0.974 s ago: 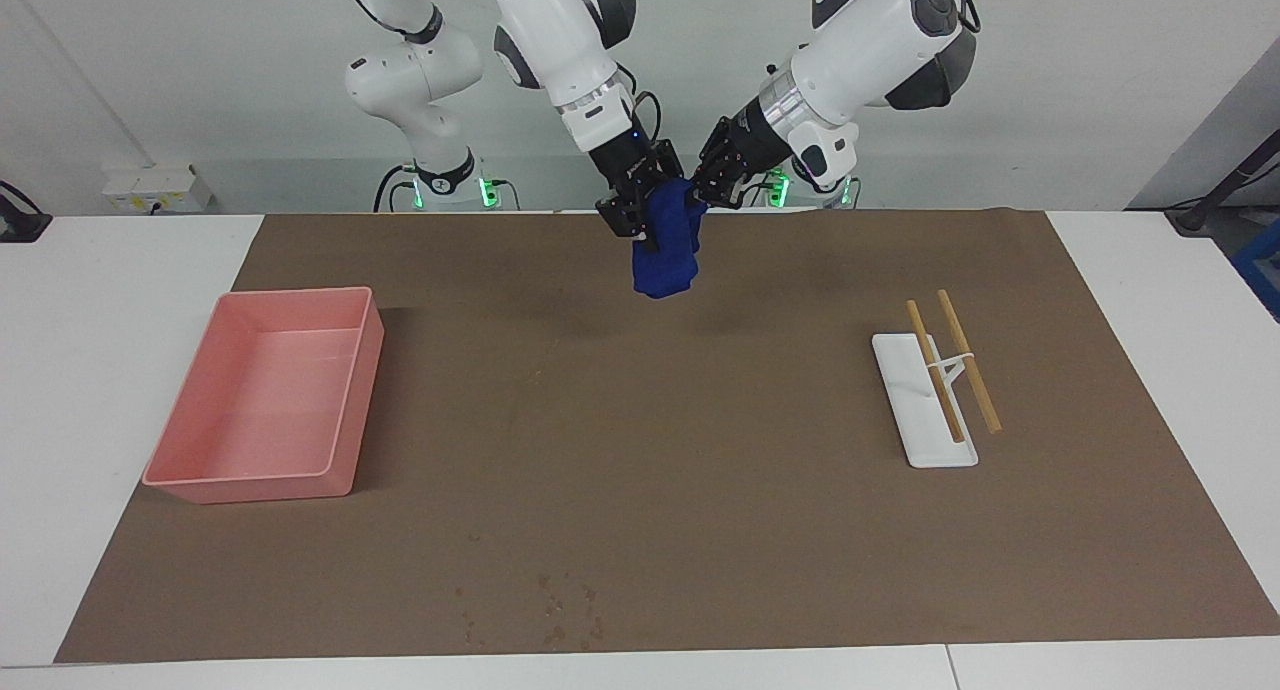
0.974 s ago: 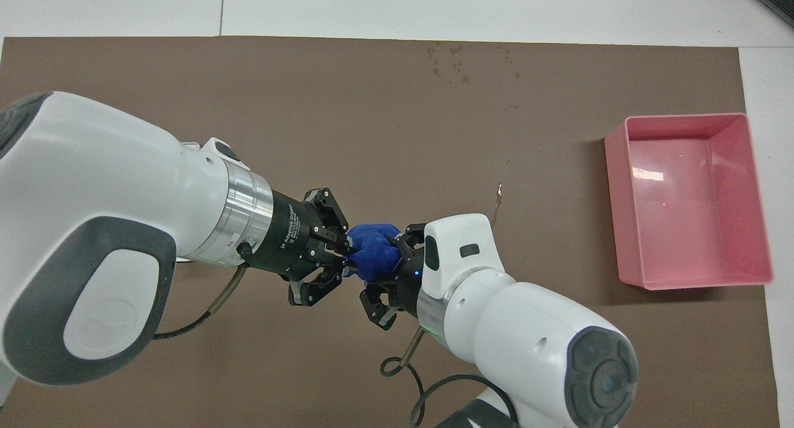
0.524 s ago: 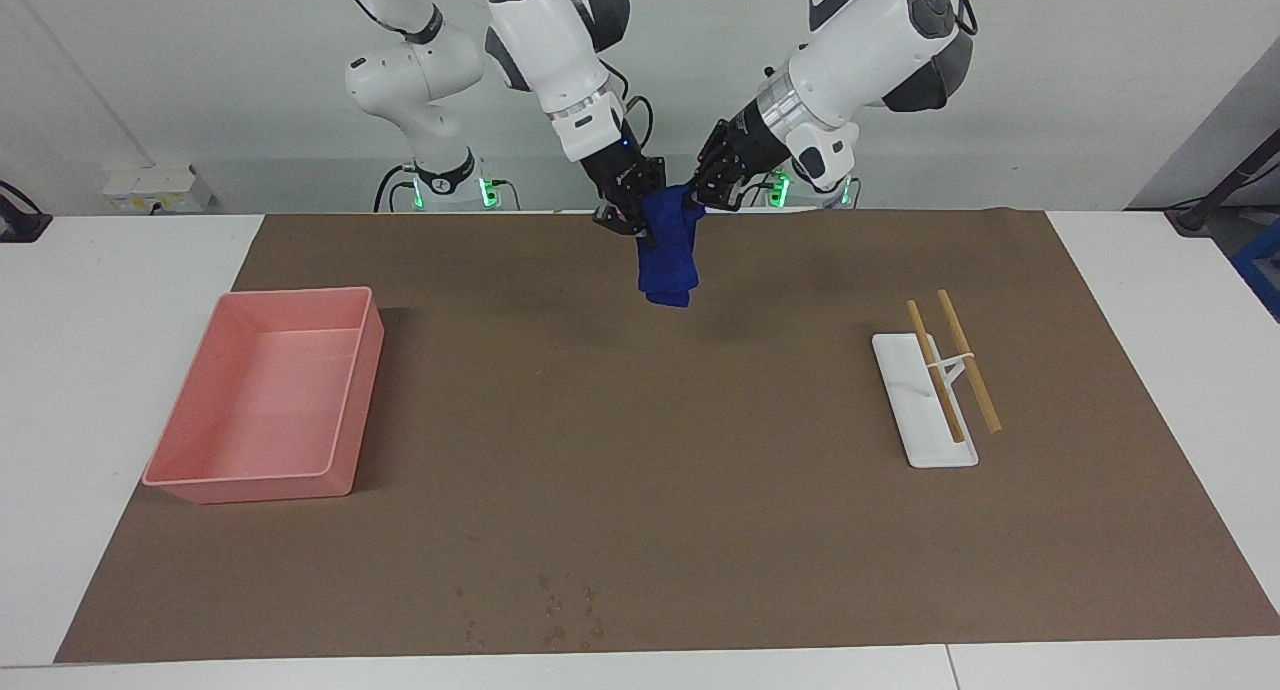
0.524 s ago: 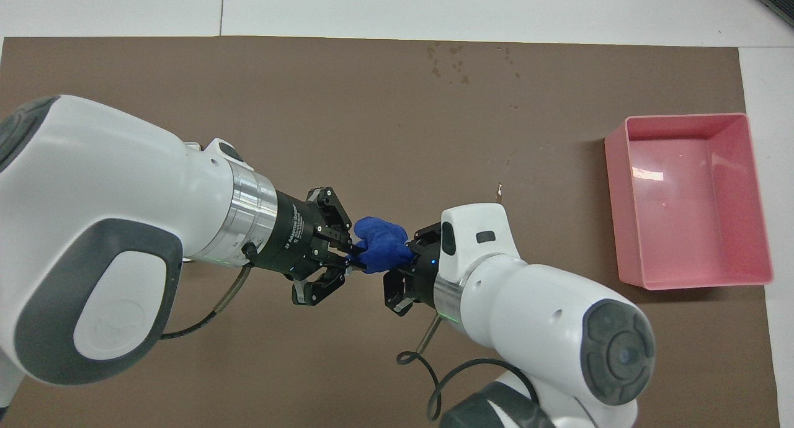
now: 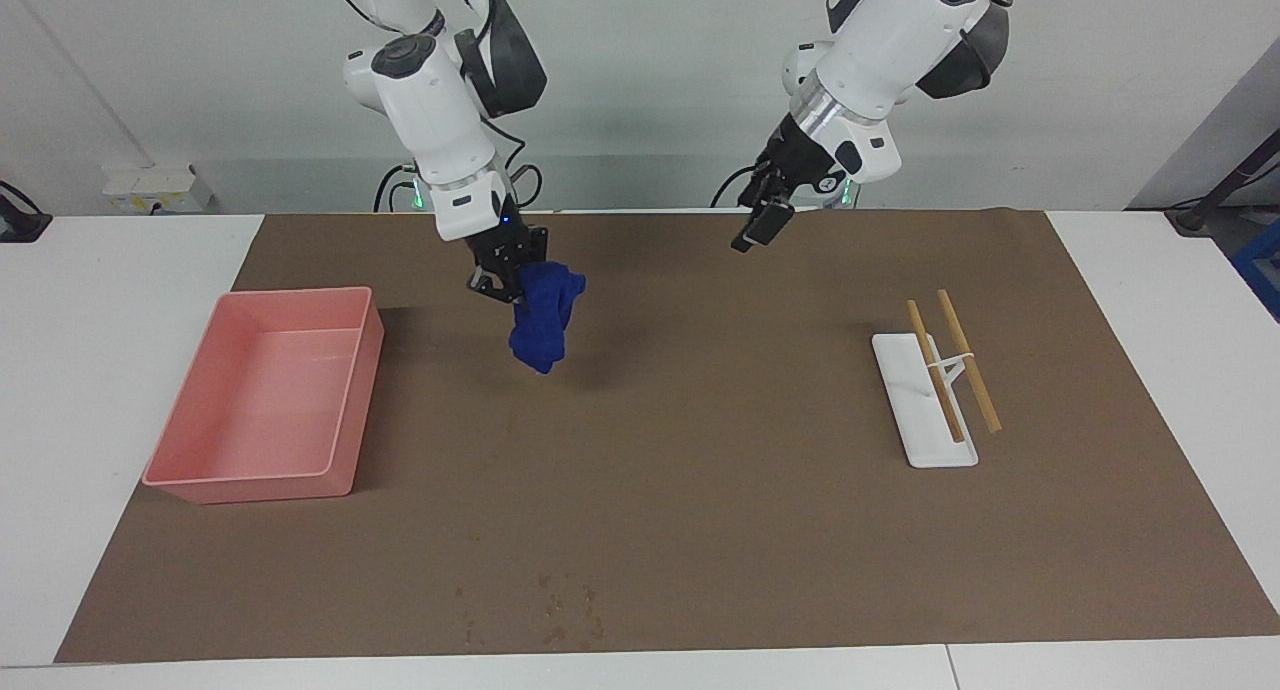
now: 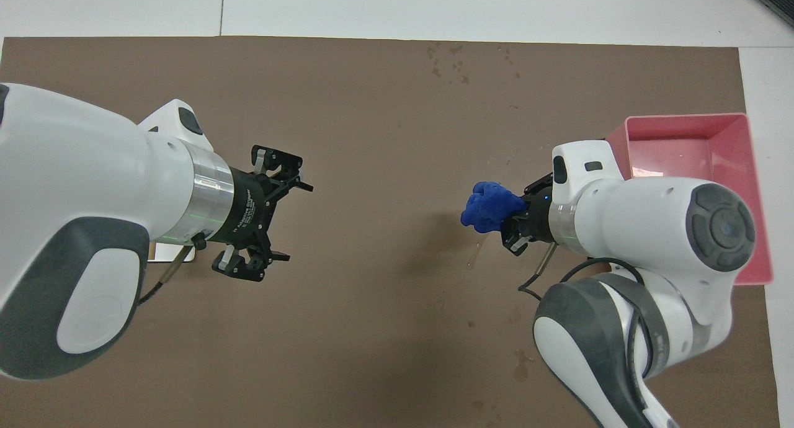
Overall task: Wipe water with towel using both arms
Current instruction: 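Pull the towel away with the right gripper while the left gripper retracts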
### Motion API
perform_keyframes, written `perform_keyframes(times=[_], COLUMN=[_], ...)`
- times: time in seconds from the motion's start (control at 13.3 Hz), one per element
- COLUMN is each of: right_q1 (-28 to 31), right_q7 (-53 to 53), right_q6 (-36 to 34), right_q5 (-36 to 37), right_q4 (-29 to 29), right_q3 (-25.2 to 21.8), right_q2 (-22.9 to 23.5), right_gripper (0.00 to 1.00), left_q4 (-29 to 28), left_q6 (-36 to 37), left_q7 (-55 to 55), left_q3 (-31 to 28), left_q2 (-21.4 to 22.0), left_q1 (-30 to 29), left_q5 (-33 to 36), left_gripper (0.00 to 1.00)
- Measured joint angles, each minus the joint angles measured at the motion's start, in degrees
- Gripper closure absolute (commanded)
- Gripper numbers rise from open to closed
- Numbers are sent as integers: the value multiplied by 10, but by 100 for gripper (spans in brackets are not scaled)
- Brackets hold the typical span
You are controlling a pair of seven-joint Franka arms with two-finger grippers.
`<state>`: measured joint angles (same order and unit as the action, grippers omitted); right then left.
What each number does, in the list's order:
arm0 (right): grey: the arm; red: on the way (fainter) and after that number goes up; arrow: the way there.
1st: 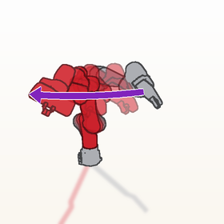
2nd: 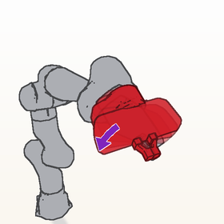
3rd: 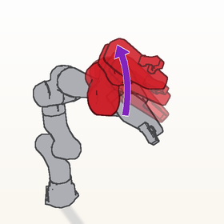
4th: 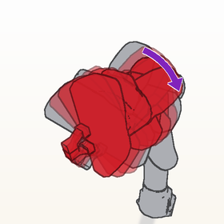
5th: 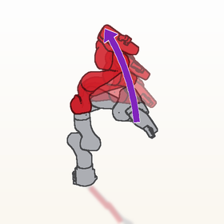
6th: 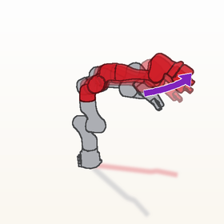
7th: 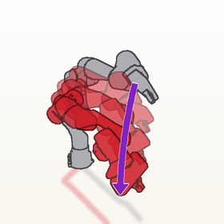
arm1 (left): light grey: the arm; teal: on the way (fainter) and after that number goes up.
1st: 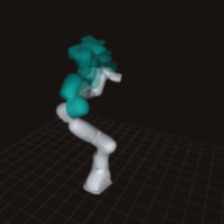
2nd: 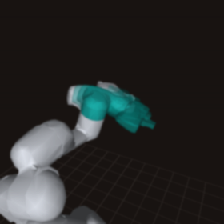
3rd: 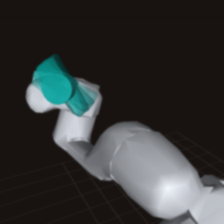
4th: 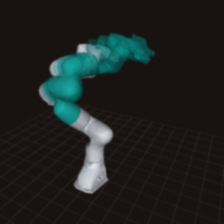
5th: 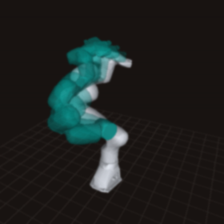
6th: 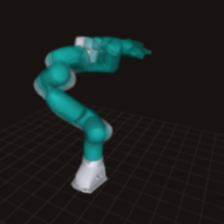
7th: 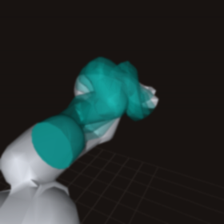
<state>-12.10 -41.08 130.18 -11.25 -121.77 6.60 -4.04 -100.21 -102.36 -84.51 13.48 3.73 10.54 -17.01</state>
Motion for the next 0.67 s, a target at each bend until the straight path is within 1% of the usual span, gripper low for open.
perform_keyframes(times=[0.07, 0.15, 0.37, 0.45, 0.6, 0.67], right_q1=[1, -1, -2, 1, 12, 17], right_q7=[-3, -4, -4, -4, -14, -21], right_q6=[1, 7, 52, 62, 77, 82], right_q5=[16, 34, 115, 126, 140, 161], right_q4=[1, 2, 4, 6, 12, 20], right_q3=[0, 2, 4, 3, 3, 2], right_q2=[22, 47, 110, 124, 136, 141], right_gripper=[100, 100, 100, 100, 100, 100], left_q4=[0, 0, 0, 0, 3, 9], left_q6=[-2, -4, -4, -3, 5, 21], left_q7=[76, 152, 395, 469, 565, 617], left_q3=[0, -1, -4, -4, -5, -5], left_q2=[0, 0, 0, 0, 0, 0], left_q1=[-14, -36, -114, -132, -147, -150], left_q5=[33, 49, 77, 89, 122, 137], left_gripper=[0, 0, 0, 0, 0, 0])
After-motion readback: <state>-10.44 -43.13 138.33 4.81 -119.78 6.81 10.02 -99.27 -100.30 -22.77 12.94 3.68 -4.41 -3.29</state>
